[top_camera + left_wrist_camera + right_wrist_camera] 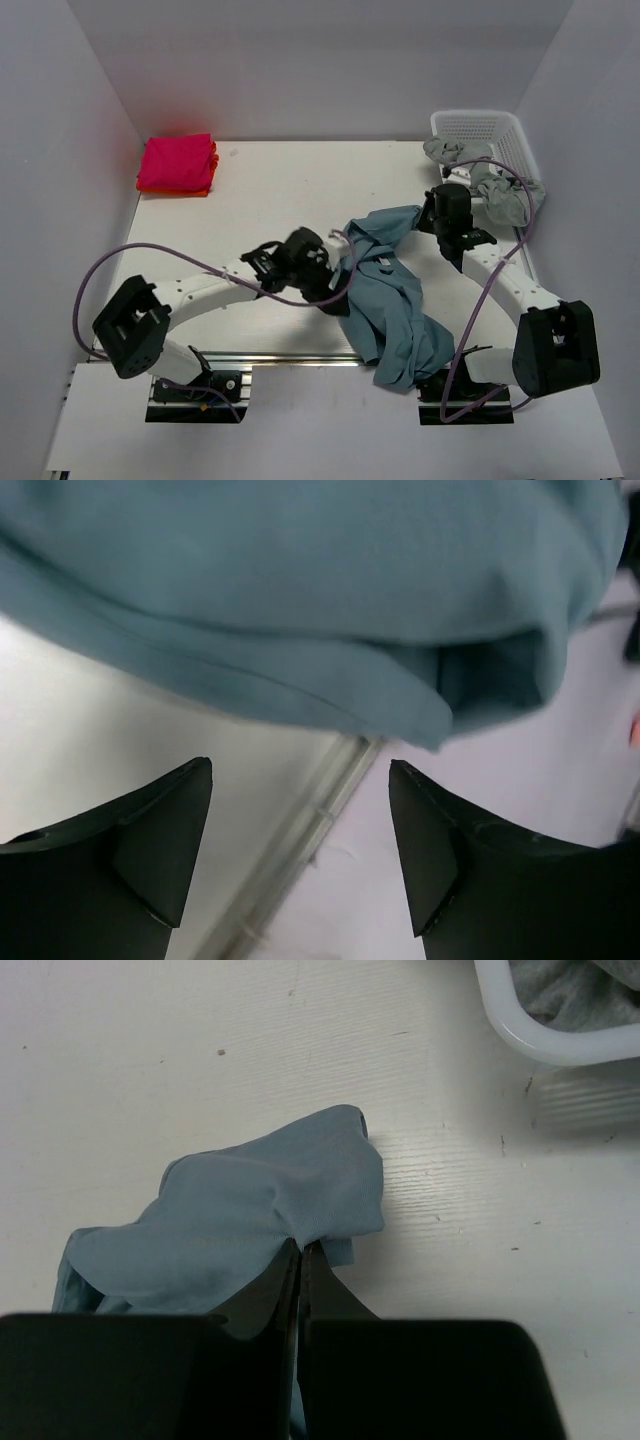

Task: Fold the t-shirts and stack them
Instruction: Flatten out the tshirt

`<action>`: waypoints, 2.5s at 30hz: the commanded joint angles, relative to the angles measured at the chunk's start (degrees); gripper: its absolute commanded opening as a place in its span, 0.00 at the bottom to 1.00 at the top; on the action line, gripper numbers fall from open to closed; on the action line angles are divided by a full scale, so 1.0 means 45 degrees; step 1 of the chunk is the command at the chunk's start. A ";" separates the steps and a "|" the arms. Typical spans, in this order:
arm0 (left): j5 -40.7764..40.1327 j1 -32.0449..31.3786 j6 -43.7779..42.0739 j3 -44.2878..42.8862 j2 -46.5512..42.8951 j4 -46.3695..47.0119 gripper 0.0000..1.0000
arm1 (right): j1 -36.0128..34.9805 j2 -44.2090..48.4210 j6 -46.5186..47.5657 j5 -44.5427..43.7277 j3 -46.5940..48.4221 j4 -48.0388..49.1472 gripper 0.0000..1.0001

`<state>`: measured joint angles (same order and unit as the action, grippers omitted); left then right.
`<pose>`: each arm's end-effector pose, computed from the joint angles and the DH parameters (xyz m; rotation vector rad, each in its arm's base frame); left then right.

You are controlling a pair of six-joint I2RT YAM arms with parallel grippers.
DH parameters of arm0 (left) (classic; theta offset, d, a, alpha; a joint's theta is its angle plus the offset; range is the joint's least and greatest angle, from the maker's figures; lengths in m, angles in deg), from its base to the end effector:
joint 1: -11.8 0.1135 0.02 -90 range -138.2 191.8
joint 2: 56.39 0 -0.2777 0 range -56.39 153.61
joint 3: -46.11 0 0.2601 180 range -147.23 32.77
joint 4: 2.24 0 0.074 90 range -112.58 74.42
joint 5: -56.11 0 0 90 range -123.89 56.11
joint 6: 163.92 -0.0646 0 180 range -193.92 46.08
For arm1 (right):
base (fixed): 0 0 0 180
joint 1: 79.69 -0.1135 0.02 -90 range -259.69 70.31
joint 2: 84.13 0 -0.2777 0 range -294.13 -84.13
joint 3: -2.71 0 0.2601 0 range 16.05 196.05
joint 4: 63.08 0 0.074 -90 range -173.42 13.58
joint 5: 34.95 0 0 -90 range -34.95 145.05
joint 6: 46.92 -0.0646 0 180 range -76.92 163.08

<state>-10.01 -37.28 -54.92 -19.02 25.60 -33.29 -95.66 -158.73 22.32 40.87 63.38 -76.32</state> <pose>0.1895 -0.2585 0.2143 0.8709 2.4333 -1.0062 0.3123 0.0729 0.2562 0.2385 2.0187 0.1508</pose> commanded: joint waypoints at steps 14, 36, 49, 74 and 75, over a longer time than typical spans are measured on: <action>0.0148 -0.4346 0.0484 -0.1534 0.2497 -0.0085 1.00 | 0.0228 0.2007 -0.0876 -0.0463 -0.1026 0.0701 0.00; -0.5108 -0.6007 0.0992 -0.3491 0.4200 -0.2645 0.84 | 0.0326 0.2420 -0.0915 -0.0346 -0.1280 0.0818 0.00; -0.7335 -0.6125 0.2102 -0.2810 0.3187 -0.2548 0.00 | 0.0443 0.2634 -0.0857 -0.0366 -0.1299 0.0701 0.00; -2.4148 -0.5480 0.6718 -0.8058 -0.3590 -1.2003 0.00 | 0.0462 0.5213 0.2285 -0.3097 0.5514 0.0350 0.00; -2.4386 -0.5480 0.5225 -0.8216 -0.3844 -1.1034 0.00 | 0.0423 0.5232 0.2442 -0.3313 0.6252 0.0330 0.00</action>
<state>-106.90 -62.20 -27.64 -51.94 13.08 -84.59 -93.91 -136.33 29.23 30.49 85.50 -77.06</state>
